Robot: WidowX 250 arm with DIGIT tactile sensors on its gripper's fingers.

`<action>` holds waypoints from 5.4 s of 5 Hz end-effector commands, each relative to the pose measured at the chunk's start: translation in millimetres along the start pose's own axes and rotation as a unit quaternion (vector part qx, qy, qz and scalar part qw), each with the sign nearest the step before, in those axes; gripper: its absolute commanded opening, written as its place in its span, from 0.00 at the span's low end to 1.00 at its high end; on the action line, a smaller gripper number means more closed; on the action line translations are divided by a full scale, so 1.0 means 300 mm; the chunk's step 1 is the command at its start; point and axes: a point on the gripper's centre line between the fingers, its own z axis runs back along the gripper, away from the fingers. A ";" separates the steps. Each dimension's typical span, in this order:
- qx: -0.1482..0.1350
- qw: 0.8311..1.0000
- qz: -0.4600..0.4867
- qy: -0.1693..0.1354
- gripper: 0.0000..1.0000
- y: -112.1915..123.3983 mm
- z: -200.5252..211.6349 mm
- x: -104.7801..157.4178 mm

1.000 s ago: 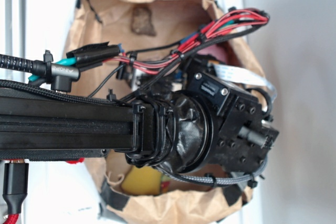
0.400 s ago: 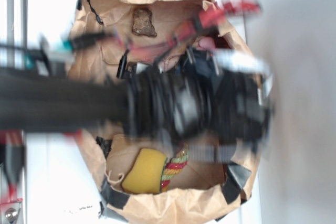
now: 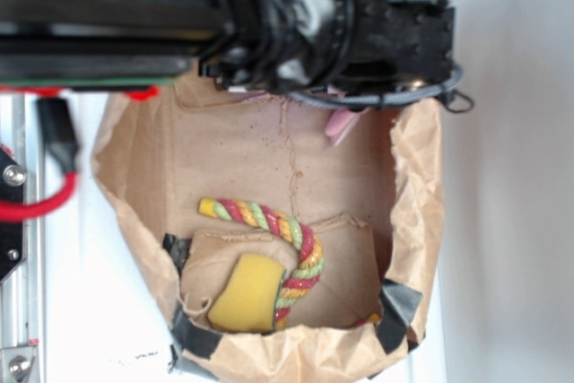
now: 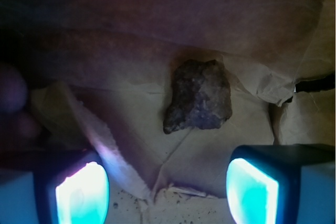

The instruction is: Grab the rock.

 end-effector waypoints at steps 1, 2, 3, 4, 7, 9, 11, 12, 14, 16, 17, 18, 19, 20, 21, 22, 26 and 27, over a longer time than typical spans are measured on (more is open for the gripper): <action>0.028 0.998 0.052 0.037 1.00 0.009 -0.034 0.140; 0.008 0.998 0.048 0.038 1.00 0.015 -0.030 0.137; -0.002 0.998 0.042 0.042 1.00 0.042 -0.001 0.154; -0.004 0.998 0.025 0.061 1.00 0.081 0.044 0.162; -0.094 0.995 -0.023 -0.021 1.00 0.270 0.075 -0.134; -0.126 0.991 0.018 -0.041 1.00 0.261 -0.008 -0.173; -0.116 0.993 0.028 0.006 1.00 0.140 0.032 -0.125; -0.120 0.992 0.028 0.018 1.00 0.125 0.066 -0.104; -0.120 0.992 0.046 -0.004 1.00 0.122 0.030 -0.001; -0.087 0.994 0.060 -0.031 1.00 0.085 -0.052 0.058; -0.083 0.994 0.066 -0.034 1.00 0.078 -0.059 0.066; -0.085 0.993 0.068 -0.039 1.00 0.074 -0.059 0.069; -0.067 0.995 0.058 -0.039 1.00 0.084 -0.071 0.069; -0.081 0.996 0.036 -0.030 1.00 0.118 -0.033 0.042; -0.094 0.995 0.024 -0.005 1.00 0.143 0.020 0.036; -0.100 0.995 0.011 0.010 1.00 0.183 0.070 0.026; -0.143 0.988 0.039 -0.033 1.00 0.178 -0.007 0.071; -0.136 0.989 0.049 -0.043 1.00 0.170 -0.024 0.067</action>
